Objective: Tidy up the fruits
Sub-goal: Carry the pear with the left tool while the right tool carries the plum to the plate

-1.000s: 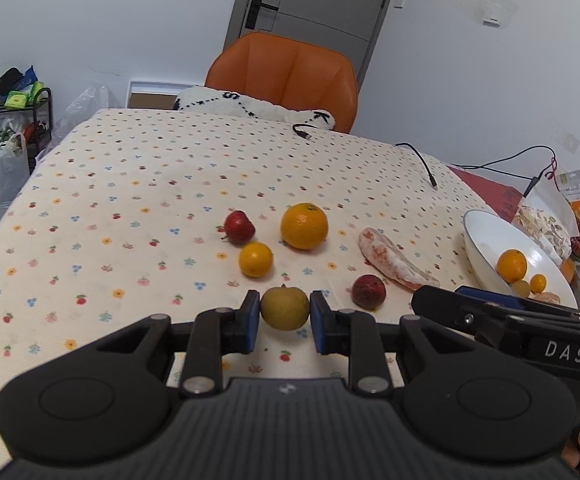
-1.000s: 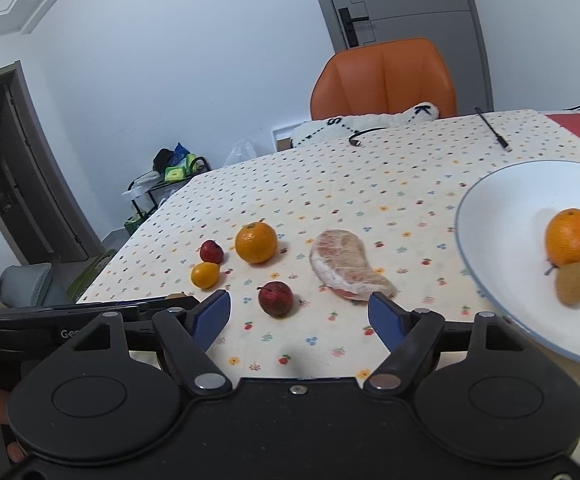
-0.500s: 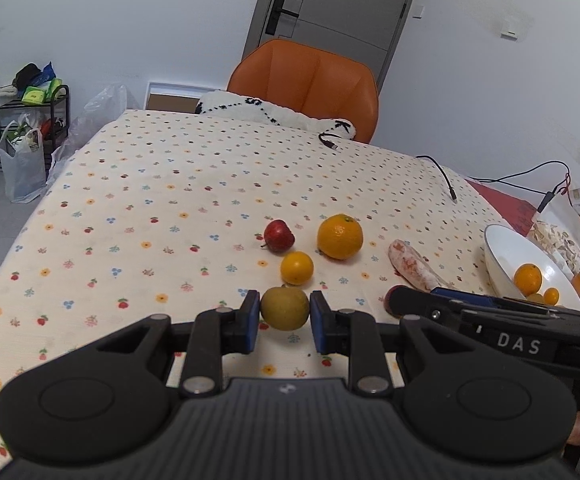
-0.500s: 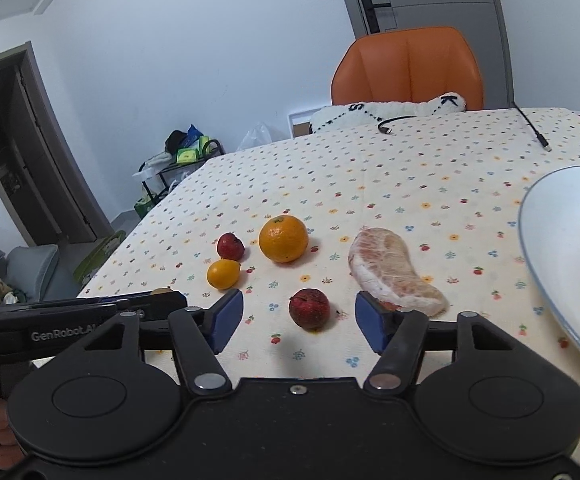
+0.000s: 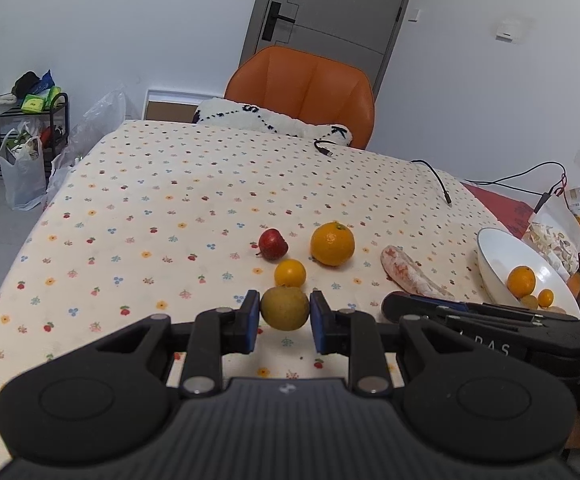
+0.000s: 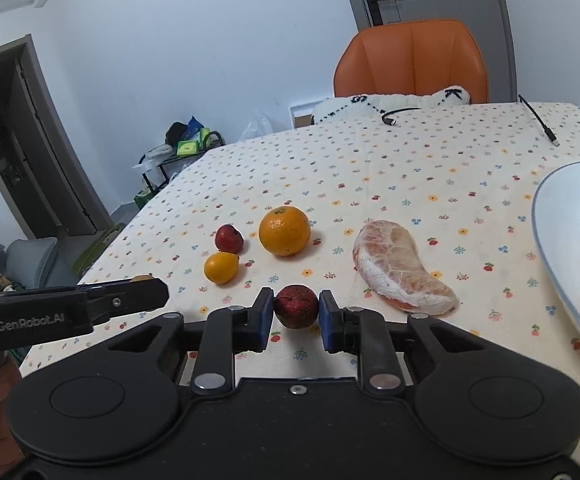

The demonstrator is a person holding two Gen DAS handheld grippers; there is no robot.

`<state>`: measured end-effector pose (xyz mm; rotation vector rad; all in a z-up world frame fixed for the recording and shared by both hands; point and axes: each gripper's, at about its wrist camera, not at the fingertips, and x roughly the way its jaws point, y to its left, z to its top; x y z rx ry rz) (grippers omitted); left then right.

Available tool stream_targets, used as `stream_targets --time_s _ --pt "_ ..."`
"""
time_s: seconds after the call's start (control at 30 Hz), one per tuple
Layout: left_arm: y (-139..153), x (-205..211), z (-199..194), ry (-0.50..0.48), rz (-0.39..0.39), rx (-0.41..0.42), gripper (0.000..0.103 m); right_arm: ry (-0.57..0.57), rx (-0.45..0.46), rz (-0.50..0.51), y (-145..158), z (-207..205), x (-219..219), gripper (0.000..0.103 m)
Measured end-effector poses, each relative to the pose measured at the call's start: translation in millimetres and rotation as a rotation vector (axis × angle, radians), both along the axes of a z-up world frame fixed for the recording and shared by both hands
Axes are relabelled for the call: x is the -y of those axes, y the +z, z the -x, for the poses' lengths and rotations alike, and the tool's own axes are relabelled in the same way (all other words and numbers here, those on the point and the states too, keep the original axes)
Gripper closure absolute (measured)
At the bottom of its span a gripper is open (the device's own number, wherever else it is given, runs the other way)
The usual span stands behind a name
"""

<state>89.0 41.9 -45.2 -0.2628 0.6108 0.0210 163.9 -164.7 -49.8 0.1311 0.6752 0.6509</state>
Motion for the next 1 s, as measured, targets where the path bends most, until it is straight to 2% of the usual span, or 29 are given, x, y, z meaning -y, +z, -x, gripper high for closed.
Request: stream_targets --time_s 1.0 --pt "19.0 48.4 -5.3 -0.099 -0.018 0.044 0.078 -0.105 0.089 -0.027 27.0 19.7 60.4 0.081"
